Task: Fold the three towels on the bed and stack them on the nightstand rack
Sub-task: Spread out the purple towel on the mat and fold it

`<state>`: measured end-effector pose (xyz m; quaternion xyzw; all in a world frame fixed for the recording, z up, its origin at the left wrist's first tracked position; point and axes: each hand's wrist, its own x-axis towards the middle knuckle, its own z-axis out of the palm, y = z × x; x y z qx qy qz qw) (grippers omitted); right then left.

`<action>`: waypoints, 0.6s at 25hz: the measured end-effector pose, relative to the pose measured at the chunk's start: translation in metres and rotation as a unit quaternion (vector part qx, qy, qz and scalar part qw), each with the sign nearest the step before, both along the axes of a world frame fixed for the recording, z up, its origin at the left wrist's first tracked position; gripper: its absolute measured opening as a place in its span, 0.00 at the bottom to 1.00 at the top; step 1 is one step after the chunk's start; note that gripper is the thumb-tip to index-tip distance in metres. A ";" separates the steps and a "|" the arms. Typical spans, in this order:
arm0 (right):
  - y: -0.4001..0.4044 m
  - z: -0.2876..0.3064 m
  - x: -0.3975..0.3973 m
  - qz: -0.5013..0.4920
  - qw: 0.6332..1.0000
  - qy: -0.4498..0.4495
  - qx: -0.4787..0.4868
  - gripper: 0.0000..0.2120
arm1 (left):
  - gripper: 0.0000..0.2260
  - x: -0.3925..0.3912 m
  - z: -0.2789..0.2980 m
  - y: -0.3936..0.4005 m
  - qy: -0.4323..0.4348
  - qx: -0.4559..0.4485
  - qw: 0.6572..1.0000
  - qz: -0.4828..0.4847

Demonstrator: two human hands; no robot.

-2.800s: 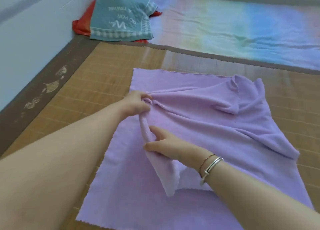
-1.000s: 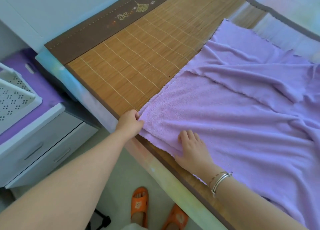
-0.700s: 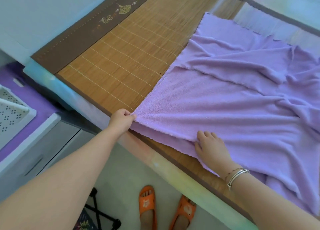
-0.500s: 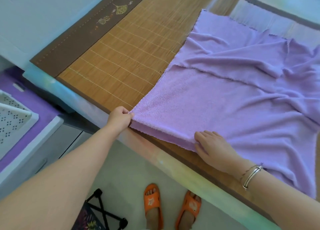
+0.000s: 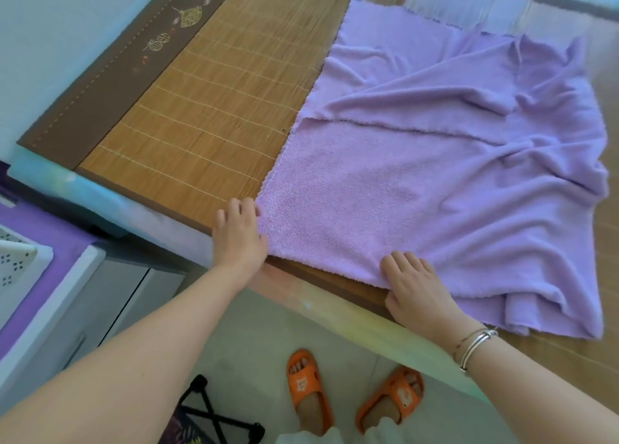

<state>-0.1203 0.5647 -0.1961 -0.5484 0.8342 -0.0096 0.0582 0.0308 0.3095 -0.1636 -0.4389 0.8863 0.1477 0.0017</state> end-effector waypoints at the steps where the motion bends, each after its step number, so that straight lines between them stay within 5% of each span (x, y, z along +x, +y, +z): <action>1: 0.008 0.002 -0.003 -0.030 1.000 -0.002 -0.006 0.13 | 0.12 -0.011 0.003 0.007 0.010 0.012 0.999 -0.035; 6: 0.072 0.018 -0.034 -0.230 0.971 0.016 -0.061 0.17 | 0.10 -0.095 0.008 0.077 0.026 0.134 0.976 -0.170; 9: 0.125 0.024 -0.057 -0.384 0.917 0.019 -0.103 0.16 | 0.14 -0.140 0.002 0.122 0.035 0.158 0.962 -0.219; 12: 0.171 0.022 -0.069 -0.590 0.794 -0.030 -0.148 0.19 | 0.24 -0.175 -0.012 0.152 0.018 0.154 0.954 -0.255; 15: 0.201 0.011 -0.078 -0.707 0.674 -0.169 -0.135 0.24 | 0.33 -0.198 -0.029 0.177 -0.065 0.175 0.956 -0.226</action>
